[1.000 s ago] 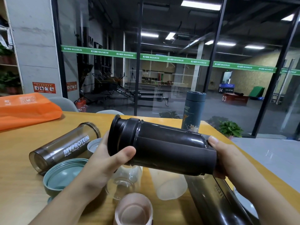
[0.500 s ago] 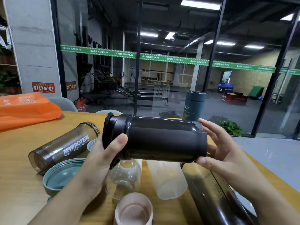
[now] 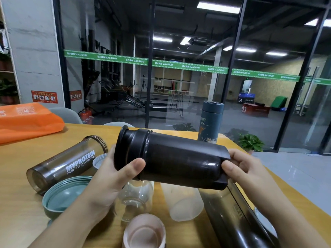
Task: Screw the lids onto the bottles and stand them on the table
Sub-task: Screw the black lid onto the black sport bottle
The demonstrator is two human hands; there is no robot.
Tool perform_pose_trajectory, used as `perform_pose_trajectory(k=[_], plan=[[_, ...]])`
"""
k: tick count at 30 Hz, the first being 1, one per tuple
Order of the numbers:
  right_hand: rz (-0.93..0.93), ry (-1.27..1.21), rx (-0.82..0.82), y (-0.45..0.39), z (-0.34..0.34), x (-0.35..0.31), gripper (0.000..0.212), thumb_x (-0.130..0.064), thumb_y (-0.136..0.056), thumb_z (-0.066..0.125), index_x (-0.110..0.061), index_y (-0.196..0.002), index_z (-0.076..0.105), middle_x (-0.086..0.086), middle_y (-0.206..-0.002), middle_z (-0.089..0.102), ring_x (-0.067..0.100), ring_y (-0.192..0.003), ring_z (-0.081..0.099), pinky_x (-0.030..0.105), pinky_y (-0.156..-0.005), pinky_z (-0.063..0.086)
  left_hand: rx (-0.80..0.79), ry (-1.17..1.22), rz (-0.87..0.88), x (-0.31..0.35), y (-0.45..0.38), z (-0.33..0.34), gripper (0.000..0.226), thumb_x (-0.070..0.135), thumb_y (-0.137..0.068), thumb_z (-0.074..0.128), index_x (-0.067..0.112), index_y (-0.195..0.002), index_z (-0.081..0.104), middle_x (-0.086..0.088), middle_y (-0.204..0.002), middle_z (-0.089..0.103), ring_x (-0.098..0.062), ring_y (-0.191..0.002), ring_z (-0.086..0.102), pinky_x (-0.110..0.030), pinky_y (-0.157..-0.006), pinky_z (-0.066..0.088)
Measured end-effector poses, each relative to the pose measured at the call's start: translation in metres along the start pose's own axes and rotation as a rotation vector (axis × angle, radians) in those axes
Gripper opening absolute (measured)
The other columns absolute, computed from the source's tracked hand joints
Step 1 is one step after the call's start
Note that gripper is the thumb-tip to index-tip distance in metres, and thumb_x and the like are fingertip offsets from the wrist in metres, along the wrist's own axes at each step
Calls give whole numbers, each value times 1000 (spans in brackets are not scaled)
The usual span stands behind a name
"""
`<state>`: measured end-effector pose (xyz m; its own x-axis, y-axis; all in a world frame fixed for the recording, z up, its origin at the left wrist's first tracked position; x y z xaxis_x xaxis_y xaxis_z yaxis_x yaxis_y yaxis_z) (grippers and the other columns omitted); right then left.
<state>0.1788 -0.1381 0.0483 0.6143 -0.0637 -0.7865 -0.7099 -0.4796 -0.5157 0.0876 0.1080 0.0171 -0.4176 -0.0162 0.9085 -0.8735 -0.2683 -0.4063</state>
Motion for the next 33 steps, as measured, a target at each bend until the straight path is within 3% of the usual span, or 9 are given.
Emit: perform_pose_trajectory(k=[3, 7, 10, 13, 16, 18, 21, 24, 33], plan=[[44, 28, -5, 0, 2, -2, 42, -62, -59, 51, -23, -68, 65, -15, -56, 62, -6, -54, 55, 4, -53, 36, -14, -32, 20, 1, 1, 1, 107, 70, -29, 84, 18, -119, 55, -4, -102, 72, -21, -97, 68, -35, -83, 52], [128, 84, -30, 1, 6, -1, 44, -63, -73, 40, -34, -52, 65, -11, -49, 56, -2, -48, 47, 17, -55, 33, -36, -62, 40, 4, 1, 4, 102, 72, -28, 82, 23, -114, 56, -1, -95, 72, -15, -89, 68, -23, -69, 51], [165, 108, -37, 1, 3, 7, 81, -84, -64, 36, -10, -63, 69, 14, -60, 62, 31, -61, 53, 42, -68, 42, -53, -73, 35, 4, 2, 6, 100, 72, -29, 82, 25, -114, 57, -2, -99, 72, -18, -94, 68, -29, -76, 49], [166, 120, -67, 4, 3, 13, 115, -97, -53, 33, 11, -79, 62, 31, -76, 60, 44, -70, 53, 47, -78, 46, -52, -63, 35, 4, 2, 6, 96, 72, -33, 82, 23, -113, 58, -1, -98, 72, -15, -90, 68, -28, -75, 48], [182, 92, 13, 6, -1, 8, 94, -82, -68, 37, 8, -76, 64, 16, -63, 56, 28, -63, 49, 19, -64, 43, -29, -35, 22, 2, 1, 4, 94, 69, -38, 82, 22, -116, 59, -7, -105, 71, -23, -98, 67, -36, -83, 47], [171, 75, -11, 5, 2, 8, 78, -83, -69, 40, -14, -85, 72, 10, -69, 64, 22, -67, 57, 9, -60, 43, -8, 7, 10, 0, 1, 2, 98, 67, -40, 83, 18, -121, 57, -11, -110, 70, -28, -104, 65, -43, -89, 47], [75, -46, -67, 6, 4, 4, 39, -66, -76, 56, -43, -107, 65, 5, -110, 69, 17, -84, 69, 22, -71, 56, 19, 53, 5, -1, -1, -1, 100, 65, -43, 84, 14, -124, 55, -17, -116, 67, -33, -109, 63, -50, -97, 44], [36, -143, -137, 1, 3, 1, 89, -70, -48, 78, -53, -129, 47, -6, -134, 55, 29, -106, 64, 43, -90, 54, 28, 72, 3, 0, -1, 0, 100, 67, -44, 82, 13, -124, 55, -14, -116, 68, -29, -110, 64, -45, -94, 44], [-1, -210, -101, -2, 4, 2, 87, -50, -43, 92, -47, -123, 56, 0, -128, 58, 50, -103, 57, 58, -91, 50, 33, 53, -4, 2, -1, 1, 100, 71, -45, 78, 14, -124, 56, -11, -117, 68, -27, -111, 63, -47, -99, 42]])
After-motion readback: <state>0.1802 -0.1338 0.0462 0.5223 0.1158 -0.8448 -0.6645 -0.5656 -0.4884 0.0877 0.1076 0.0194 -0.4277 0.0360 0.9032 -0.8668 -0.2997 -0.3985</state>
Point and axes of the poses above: each hand's wrist, its own y-axis away from the middle knuckle, its own z-axis out of the palm, x = y × z, the point moved 5 cm from there along -y, towards the middle knuckle
